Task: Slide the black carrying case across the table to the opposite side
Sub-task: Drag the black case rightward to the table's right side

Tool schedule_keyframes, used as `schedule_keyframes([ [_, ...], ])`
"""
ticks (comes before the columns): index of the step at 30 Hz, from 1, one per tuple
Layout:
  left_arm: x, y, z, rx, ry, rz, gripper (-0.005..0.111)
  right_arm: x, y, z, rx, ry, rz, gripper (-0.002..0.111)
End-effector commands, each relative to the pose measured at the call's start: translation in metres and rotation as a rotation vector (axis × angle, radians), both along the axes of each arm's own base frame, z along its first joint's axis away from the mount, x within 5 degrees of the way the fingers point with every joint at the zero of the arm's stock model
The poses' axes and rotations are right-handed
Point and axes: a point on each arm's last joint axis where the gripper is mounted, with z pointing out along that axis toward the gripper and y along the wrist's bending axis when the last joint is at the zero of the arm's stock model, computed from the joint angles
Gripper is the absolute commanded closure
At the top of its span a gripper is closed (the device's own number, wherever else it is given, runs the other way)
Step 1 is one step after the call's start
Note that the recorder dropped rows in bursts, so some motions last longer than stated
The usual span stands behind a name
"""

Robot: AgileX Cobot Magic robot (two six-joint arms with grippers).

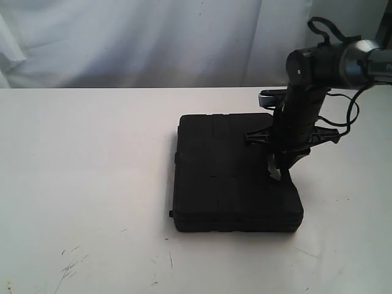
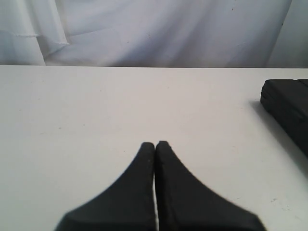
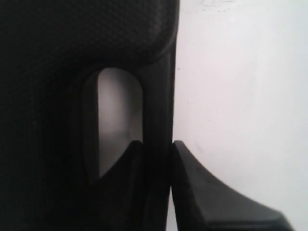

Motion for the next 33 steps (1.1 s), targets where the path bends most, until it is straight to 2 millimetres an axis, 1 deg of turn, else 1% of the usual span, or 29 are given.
schedule_keyframes([
  [1,0.000,0.000,-0.001,-0.002,-0.003,0.002,0.107,0.005,-0.016,0.009,-0.052,-0.008,0.008,0.108],
  [14,0.000,0.000,-0.001,0.001,-0.004,0.001,0.107,0.015,-0.055,0.009,-0.110,0.001,-0.041,0.108],
  [23,0.000,0.000,-0.001,0.001,-0.004,0.001,0.107,0.020,-0.080,0.023,-0.141,-0.026,-0.048,0.108],
  [31,0.000,0.000,-0.001,-0.001,-0.003,0.001,0.107,0.024,-0.098,0.023,-0.155,-0.029,-0.043,0.108],
  [33,0.000,0.000,-0.001,0.002,-0.004,0.001,0.107,0.026,-0.107,0.023,-0.153,-0.030,-0.044,0.108],
])
